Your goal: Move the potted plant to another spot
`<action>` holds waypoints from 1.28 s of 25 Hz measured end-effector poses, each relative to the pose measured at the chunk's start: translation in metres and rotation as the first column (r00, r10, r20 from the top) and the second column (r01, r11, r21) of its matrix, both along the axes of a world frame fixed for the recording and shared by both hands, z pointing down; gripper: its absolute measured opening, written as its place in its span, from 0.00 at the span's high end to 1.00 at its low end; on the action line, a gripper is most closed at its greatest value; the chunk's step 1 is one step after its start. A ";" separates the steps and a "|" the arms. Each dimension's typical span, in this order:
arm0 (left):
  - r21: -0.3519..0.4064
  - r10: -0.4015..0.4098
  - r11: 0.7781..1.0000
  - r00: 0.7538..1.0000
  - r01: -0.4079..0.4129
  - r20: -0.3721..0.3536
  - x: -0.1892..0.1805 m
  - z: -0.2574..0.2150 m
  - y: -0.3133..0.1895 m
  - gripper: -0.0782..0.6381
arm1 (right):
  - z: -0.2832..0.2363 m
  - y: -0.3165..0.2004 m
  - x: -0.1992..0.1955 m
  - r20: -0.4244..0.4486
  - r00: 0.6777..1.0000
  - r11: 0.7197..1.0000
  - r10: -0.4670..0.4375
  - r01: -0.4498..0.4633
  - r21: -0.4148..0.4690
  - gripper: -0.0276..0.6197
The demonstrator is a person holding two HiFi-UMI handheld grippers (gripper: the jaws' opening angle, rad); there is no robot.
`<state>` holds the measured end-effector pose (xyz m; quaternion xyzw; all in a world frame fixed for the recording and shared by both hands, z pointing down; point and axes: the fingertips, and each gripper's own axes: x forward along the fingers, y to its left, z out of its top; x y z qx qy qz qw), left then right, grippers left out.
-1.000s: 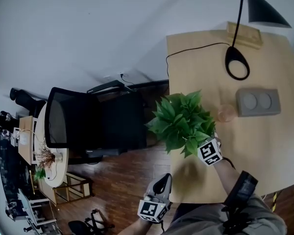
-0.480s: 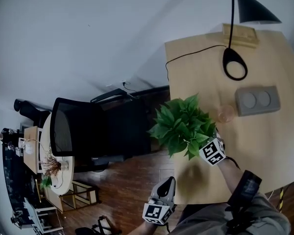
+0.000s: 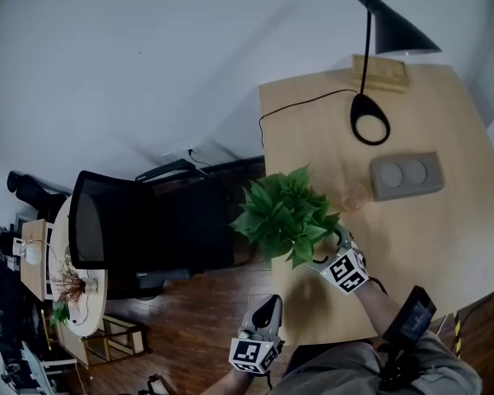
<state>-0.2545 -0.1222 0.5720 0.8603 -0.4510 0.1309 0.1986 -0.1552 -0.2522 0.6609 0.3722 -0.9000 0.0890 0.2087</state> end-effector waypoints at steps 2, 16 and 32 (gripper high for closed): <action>0.016 0.010 1.000 1.000 -0.010 -0.010 0.005 -0.006 -0.001 0.90 | -0.007 0.018 0.004 0.004 1.000 1.000 -0.002 0.002 -0.018 0.12; 0.186 0.125 0.977 0.986 -0.103 -0.112 0.052 -0.057 0.029 0.90 | -0.144 0.125 0.033 0.081 0.997 0.990 0.001 -0.012 0.142 0.21; 0.251 0.035 0.968 0.992 -0.003 -0.125 0.131 -0.087 0.144 0.90 | -0.179 0.269 0.116 0.241 0.970 0.997 0.017 -0.035 0.068 0.70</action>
